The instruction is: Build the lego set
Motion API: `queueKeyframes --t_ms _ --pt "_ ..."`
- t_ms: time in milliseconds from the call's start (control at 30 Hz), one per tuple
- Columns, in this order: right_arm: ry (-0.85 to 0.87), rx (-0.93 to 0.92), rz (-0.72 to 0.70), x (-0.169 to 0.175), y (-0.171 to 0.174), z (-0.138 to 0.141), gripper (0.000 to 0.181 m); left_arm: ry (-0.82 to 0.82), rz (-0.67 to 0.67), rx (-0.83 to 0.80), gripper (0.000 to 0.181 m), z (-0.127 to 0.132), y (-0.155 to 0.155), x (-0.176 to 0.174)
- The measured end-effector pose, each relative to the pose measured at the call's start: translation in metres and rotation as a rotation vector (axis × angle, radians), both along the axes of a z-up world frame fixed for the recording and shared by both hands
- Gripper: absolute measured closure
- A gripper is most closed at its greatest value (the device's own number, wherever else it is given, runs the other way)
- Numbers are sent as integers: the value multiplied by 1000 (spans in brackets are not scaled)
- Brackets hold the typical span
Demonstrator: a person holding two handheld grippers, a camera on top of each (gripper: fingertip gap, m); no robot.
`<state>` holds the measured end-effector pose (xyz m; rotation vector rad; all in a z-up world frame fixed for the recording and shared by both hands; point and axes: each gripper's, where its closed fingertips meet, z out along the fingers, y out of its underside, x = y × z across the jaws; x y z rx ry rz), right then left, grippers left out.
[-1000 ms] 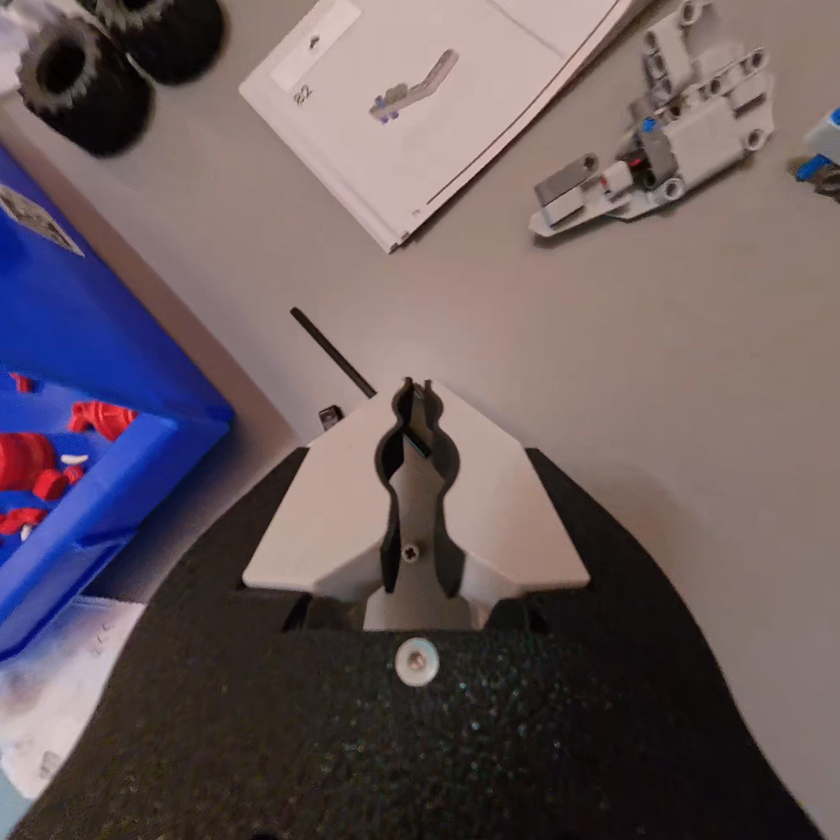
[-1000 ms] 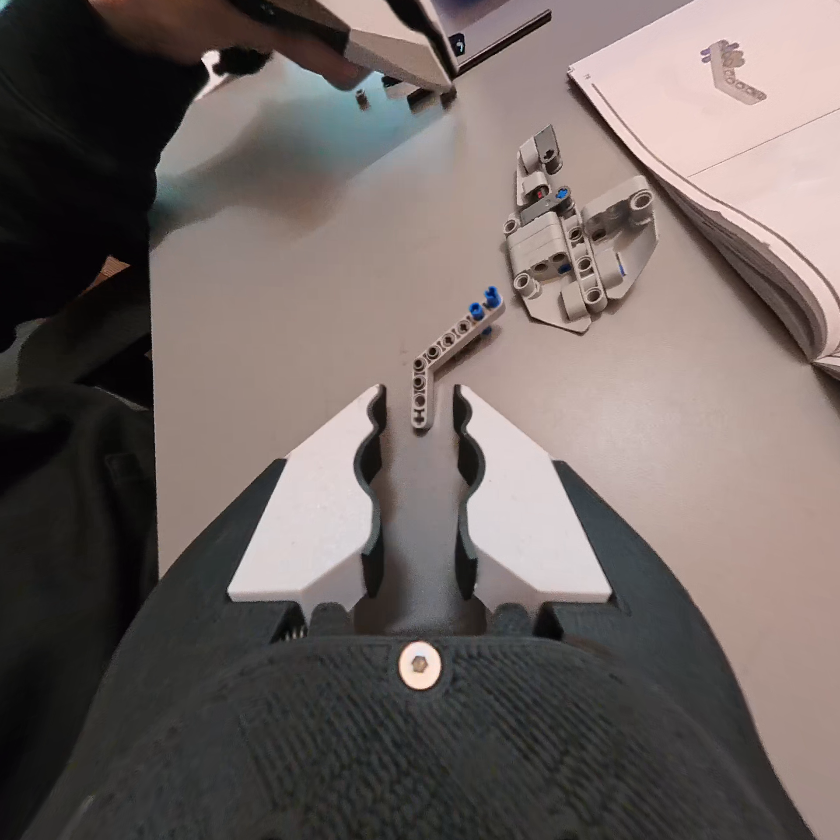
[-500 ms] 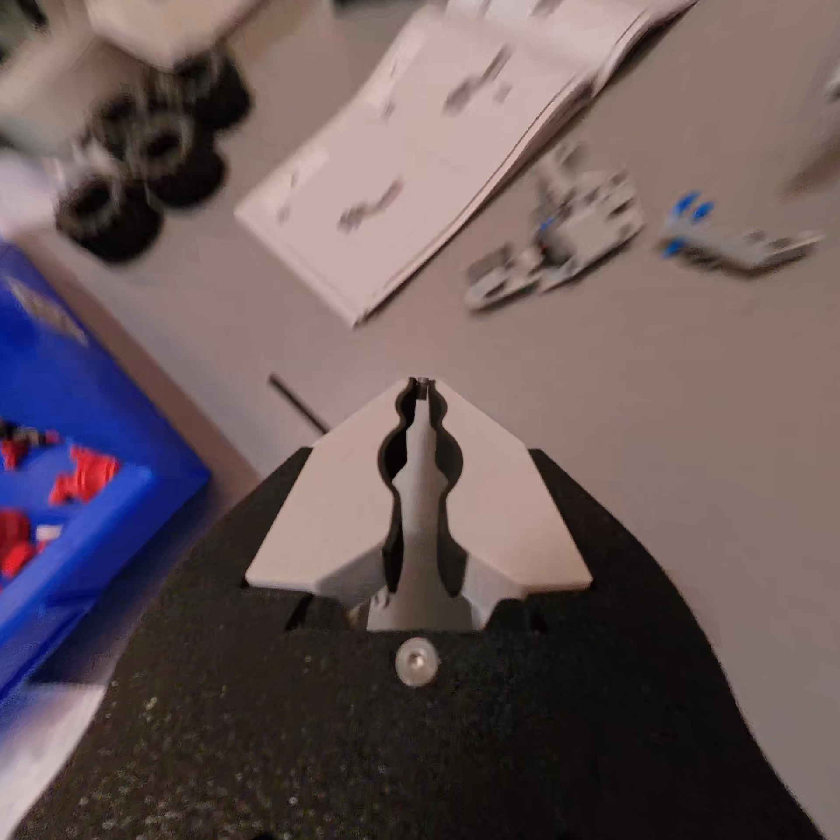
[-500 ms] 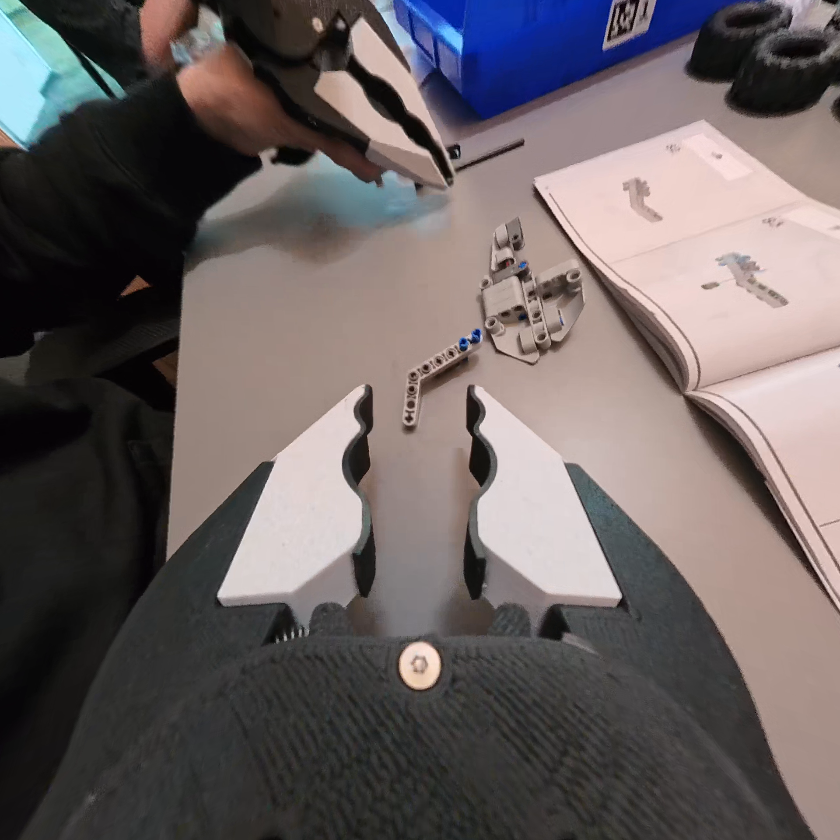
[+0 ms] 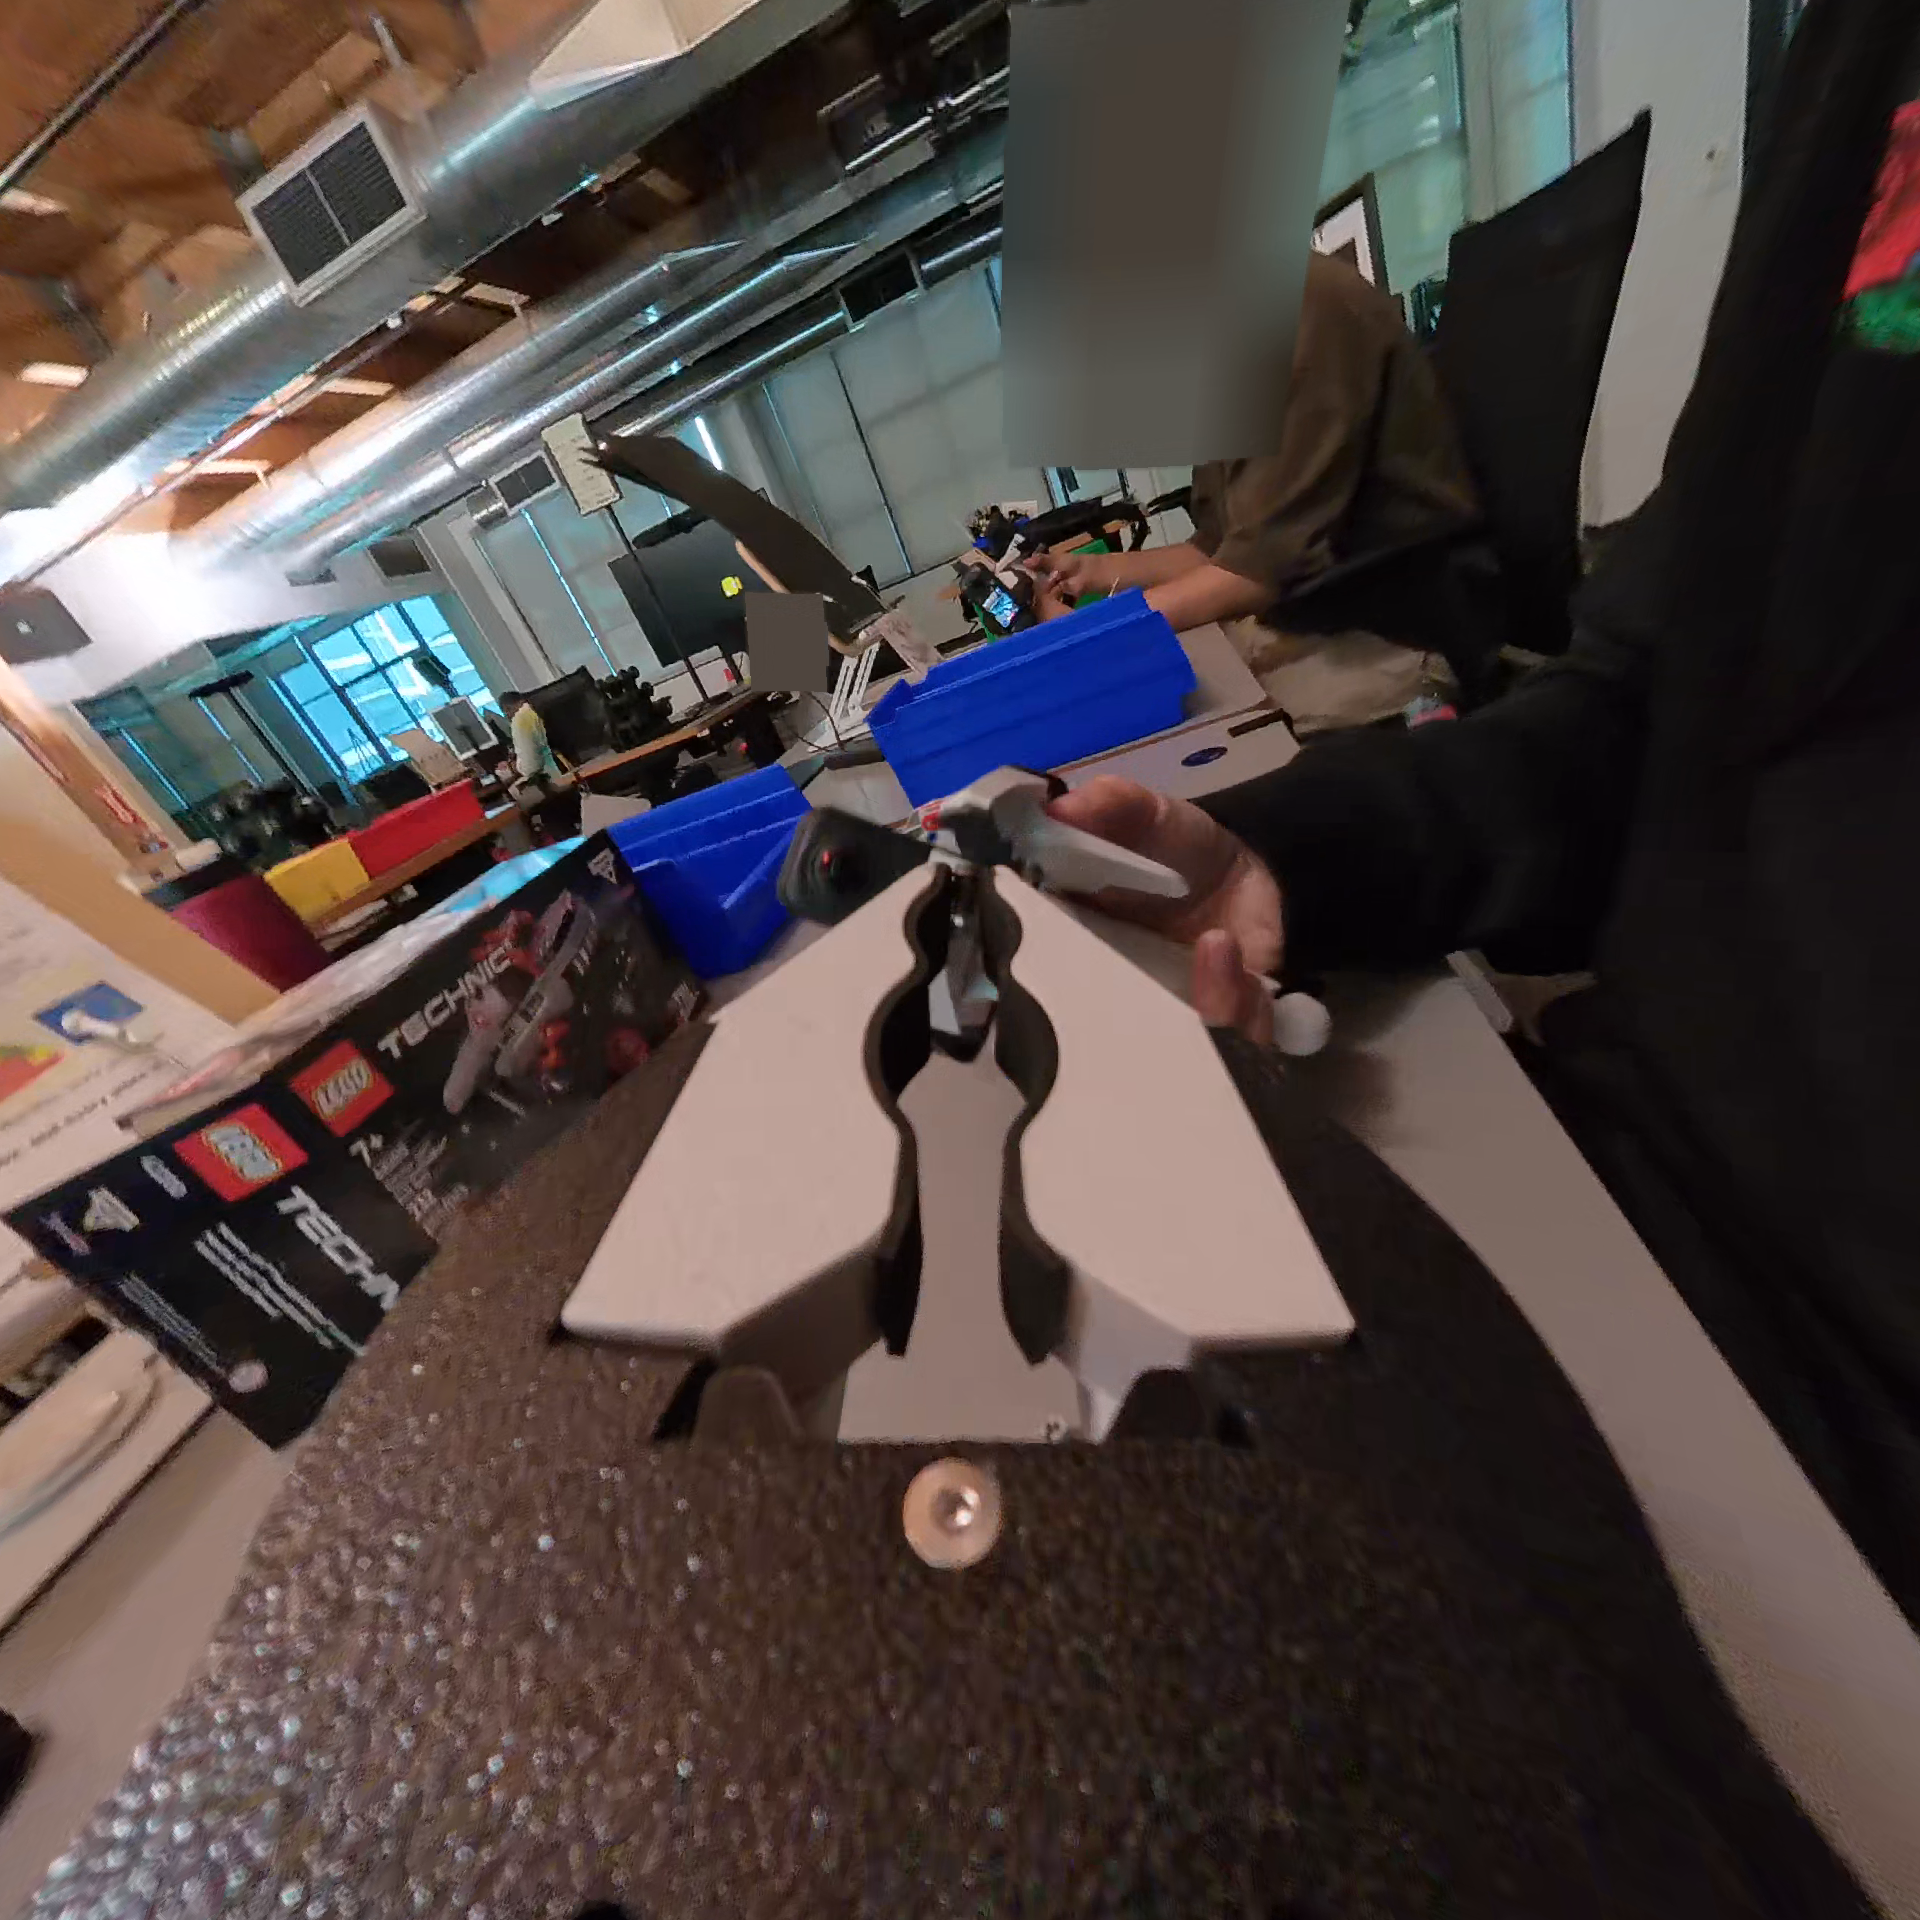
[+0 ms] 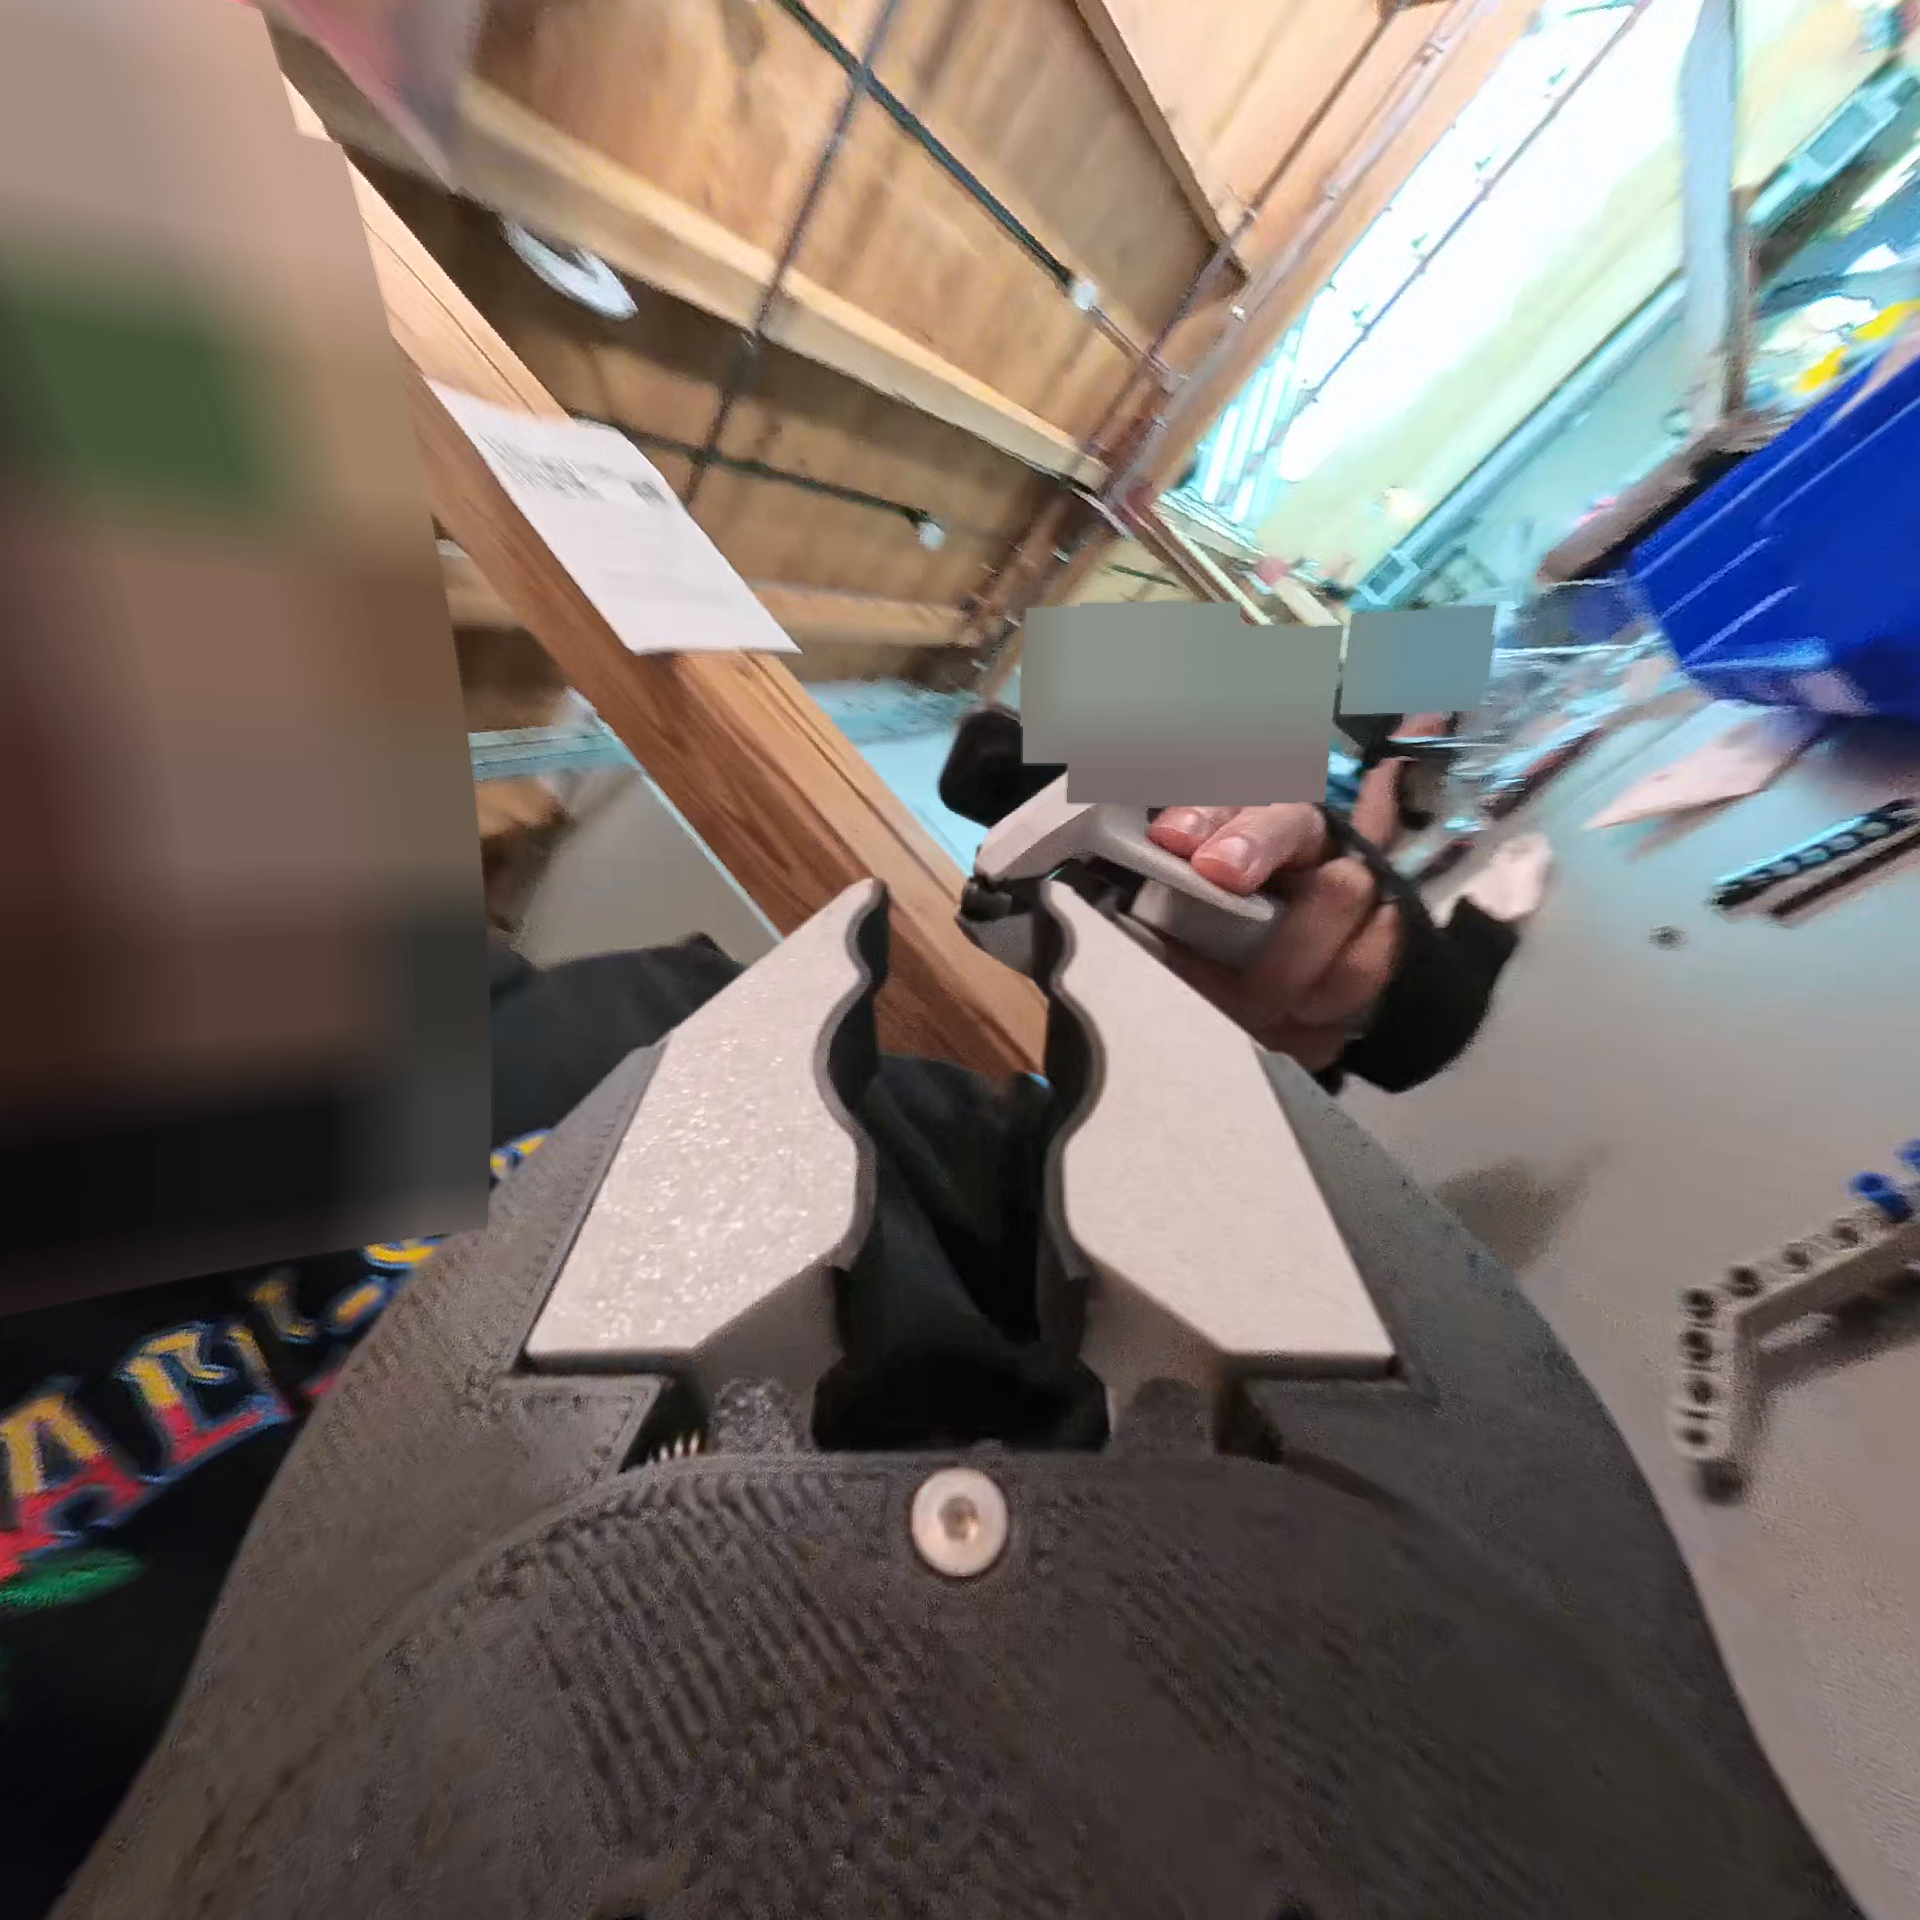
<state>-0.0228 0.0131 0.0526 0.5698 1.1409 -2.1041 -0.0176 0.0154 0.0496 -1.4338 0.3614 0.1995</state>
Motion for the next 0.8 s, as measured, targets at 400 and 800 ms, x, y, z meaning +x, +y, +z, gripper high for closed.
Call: queueKeyframes --t_ms 400,800 --pt "-102 -61 74 5 3 -6 173 212 36 -124 179 -7 12 1" --pt "154 440 -383 -24 -1 -24 173 555 447 -329 181 -25 6 -31"
